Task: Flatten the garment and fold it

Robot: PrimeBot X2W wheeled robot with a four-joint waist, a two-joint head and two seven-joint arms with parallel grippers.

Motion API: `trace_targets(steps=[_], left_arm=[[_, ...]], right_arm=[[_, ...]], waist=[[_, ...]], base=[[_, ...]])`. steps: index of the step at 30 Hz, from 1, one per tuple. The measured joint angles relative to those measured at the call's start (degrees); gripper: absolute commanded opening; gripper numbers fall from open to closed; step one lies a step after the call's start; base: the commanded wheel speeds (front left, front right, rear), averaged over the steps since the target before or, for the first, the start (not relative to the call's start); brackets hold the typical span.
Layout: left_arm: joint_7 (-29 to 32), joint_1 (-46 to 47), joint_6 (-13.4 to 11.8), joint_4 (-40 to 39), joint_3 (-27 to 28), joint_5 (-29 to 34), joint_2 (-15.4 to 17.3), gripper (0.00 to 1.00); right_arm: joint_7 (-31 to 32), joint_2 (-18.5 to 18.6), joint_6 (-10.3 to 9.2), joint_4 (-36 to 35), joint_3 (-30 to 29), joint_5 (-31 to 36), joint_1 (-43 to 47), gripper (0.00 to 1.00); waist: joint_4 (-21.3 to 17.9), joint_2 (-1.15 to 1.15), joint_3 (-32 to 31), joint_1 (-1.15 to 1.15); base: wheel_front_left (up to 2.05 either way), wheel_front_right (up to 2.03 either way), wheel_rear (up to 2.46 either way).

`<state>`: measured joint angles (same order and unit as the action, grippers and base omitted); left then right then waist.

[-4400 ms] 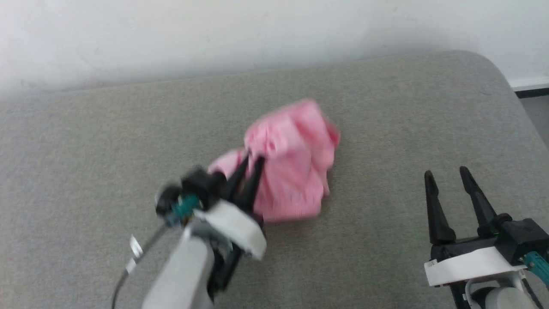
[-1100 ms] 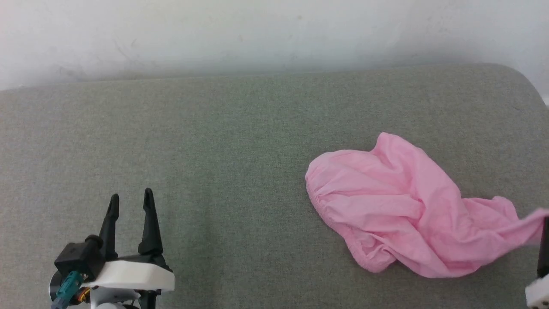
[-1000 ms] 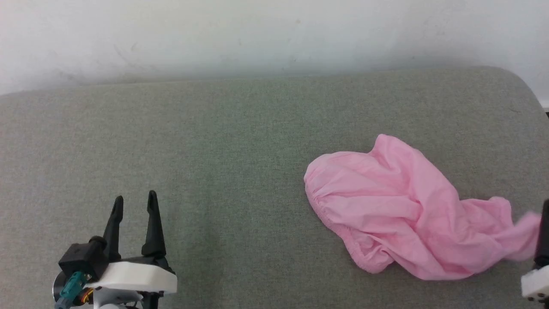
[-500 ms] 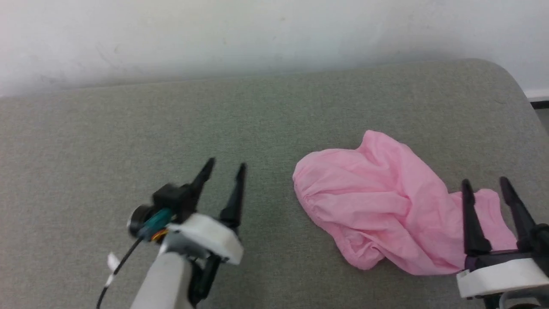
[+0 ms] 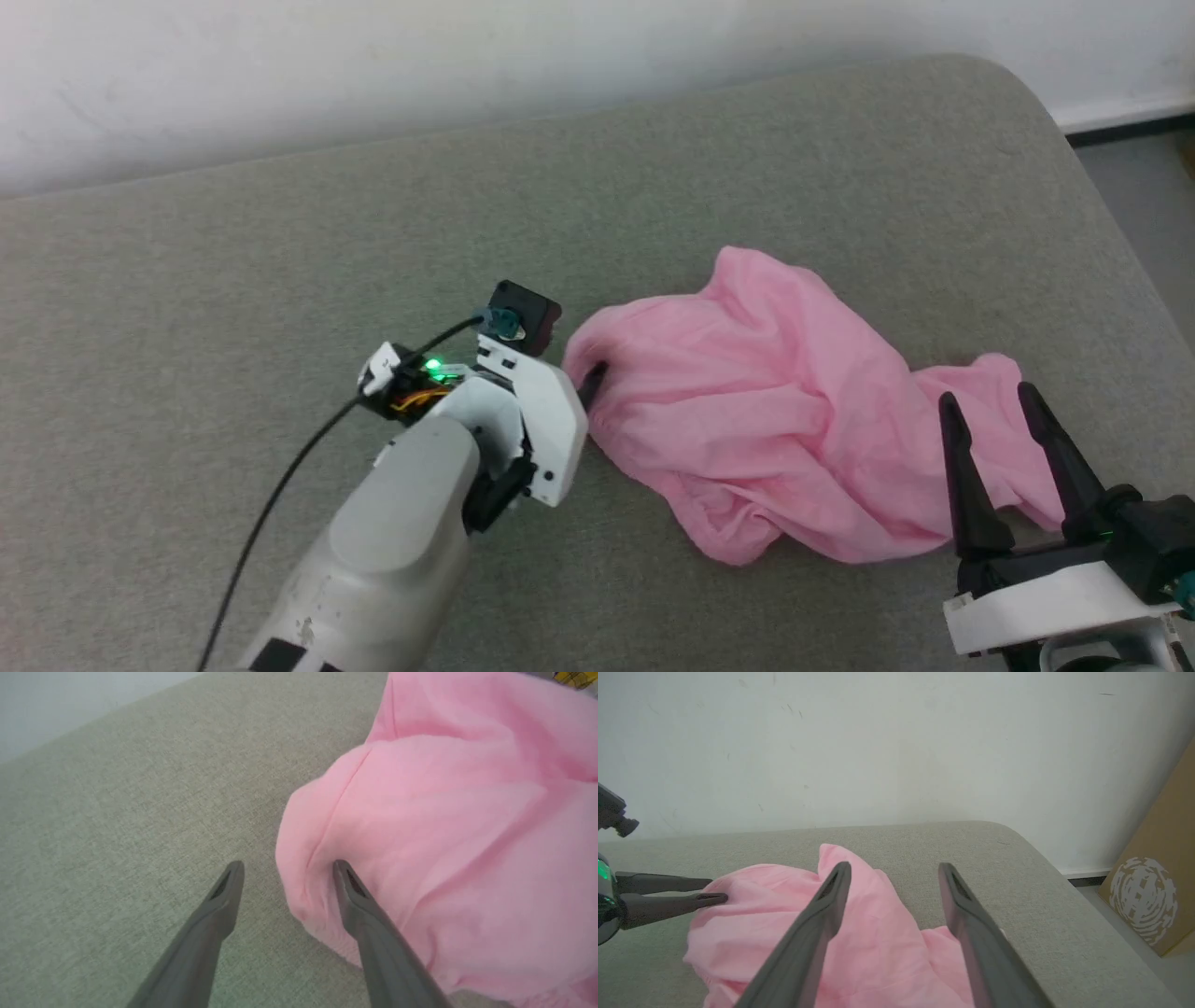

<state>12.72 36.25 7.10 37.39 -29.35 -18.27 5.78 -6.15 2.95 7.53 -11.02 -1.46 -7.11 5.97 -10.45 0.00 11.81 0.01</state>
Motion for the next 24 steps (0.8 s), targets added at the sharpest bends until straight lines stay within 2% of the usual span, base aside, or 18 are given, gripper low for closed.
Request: trace_targets(steps=[4,7,8,9,10,14,18,21,24], left_arm=[[6.16,3.31,0.0,6.36,-3.59,-1.88,1.4,1.0],[11.03,6.17,-0.01,7.4,-6.67,-4.47,1.46,1.0],[11.79,6.65,-0.04,7.25,-7.92,-5.48,1.77,0.78],[12.21,7.16,-0.05,6.84,-9.45,-6.19,2.41,0.34],[12.2,7.37,-0.05,6.15,-10.54,-6.95,2.96,0.0],[8.53,7.11,0.01,3.3,-13.03,-8.03,5.48,0.0],[3.67,5.02,-0.82,-3.3,-10.84,-8.62,9.91,0.0],[1.91,0.52,-4.57,-12.02,-7.32,-10.53,13.6,0.0],[1.98,-7.35,-9.95,-21.76,-3.08,-12.84,18.26,0.0]], right_arm=[[-0.82,0.01,0.0,1.79,0.18,-0.94,-0.29,1.0],[-1.54,0.01,0.01,2.87,0.1,-1.68,-0.86,1.0],[-1.55,0.02,0.0,3.12,0.0,-1.74,-1.03,1.0],[-1.57,0.02,0.0,3.47,-0.04,-1.74,-1.17,1.0],[-1.63,0.0,0.0,3.82,-0.07,-1.74,-1.28,1.0],[-1.63,0.02,0.0,4.5,-0.43,-1.71,-1.32,1.0],[-1.6,0.01,0.0,4.65,-0.98,-1.71,-1.26,1.0],[-1.51,0.01,0.0,4.72,-1.38,-1.72,-0.92,1.0],[-1.43,0.01,0.0,4.72,-1.55,-1.83,-0.54,1.0]], waist=[[-1.6,0.0,1.49,0.0],[-2.48,0.0,2.14,-0.01],[-2.61,0.0,2.3,-0.01],[-2.63,0.0,2.36,-0.01],[-2.58,0.0,2.32,-0.01],[-1.85,0.0,1.65,0.0],[-0.33,0.0,0.33,0.0],[0.96,0.0,-0.78,-0.01],[2.39,0.0,-1.61,0.0]], base=[[0.0,0.0,0.0],[0.0,0.0,0.0],[0.0,0.0,0.0],[0.0,0.0,0.0],[0.0,0.0,0.0],[0.0,0.0,0.0],[0.0,0.0,0.0],[0.0,0.0,0.0],[0.0,0.0,0.0]])
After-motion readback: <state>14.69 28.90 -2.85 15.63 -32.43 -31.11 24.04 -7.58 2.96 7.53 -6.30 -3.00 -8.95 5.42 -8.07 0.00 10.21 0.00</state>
